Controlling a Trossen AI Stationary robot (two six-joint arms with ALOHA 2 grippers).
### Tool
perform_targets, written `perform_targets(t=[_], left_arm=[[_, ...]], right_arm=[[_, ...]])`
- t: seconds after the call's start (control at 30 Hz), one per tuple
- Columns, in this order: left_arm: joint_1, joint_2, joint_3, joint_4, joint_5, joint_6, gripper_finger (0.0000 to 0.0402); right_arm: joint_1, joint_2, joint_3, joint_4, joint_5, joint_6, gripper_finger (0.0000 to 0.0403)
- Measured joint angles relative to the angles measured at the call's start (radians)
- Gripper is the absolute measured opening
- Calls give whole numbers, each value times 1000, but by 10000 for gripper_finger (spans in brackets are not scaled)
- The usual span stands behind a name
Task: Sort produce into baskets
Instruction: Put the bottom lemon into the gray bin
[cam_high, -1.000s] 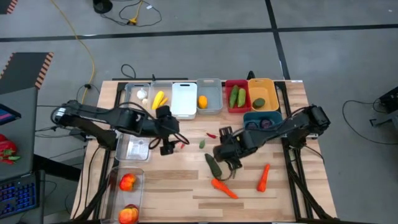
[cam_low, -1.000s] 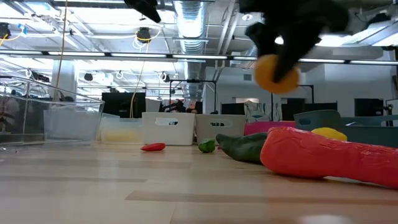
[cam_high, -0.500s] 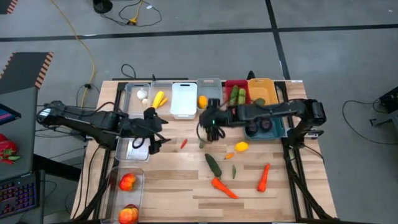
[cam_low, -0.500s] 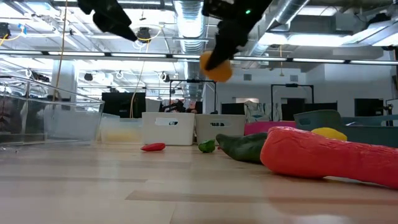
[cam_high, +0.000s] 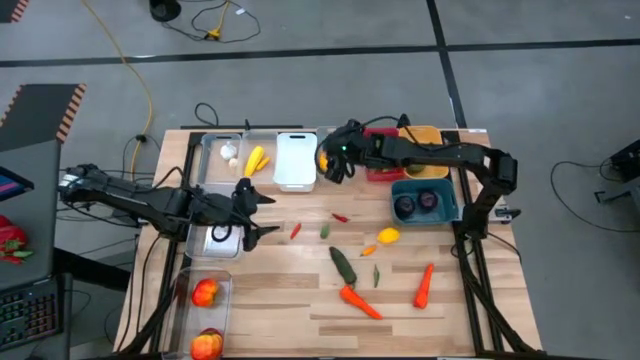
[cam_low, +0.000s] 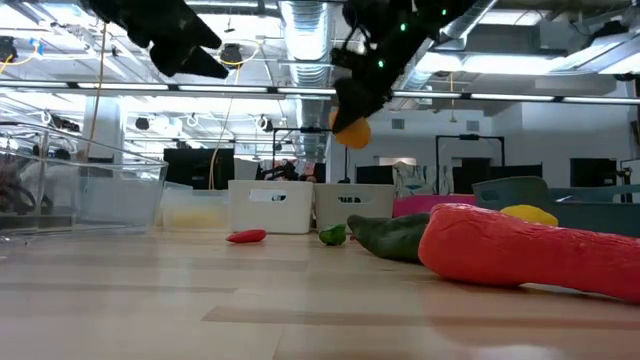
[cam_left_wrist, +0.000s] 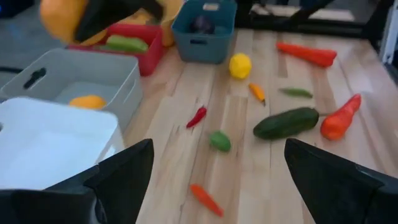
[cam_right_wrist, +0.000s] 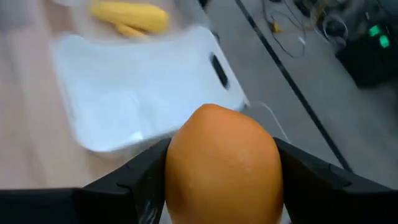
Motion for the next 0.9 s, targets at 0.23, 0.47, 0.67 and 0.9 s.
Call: perform_targets(t=[0.23,0.47,0.67,0.9], left_arm=[[-6,7,-50,116,24,3,349],[-6,6,-65,130,24,0,349],[-6,7,-65,129,24,9,349],[-6,7,-65,129,24,16,349]], right_arm=[[-57,16,-3,-25,-2,51,285],[-73,15,-3,-18,-2,52,286],[-74,15,-3,-16,-45,50,286],[-73,15,-3,-15,-56,49,286]])
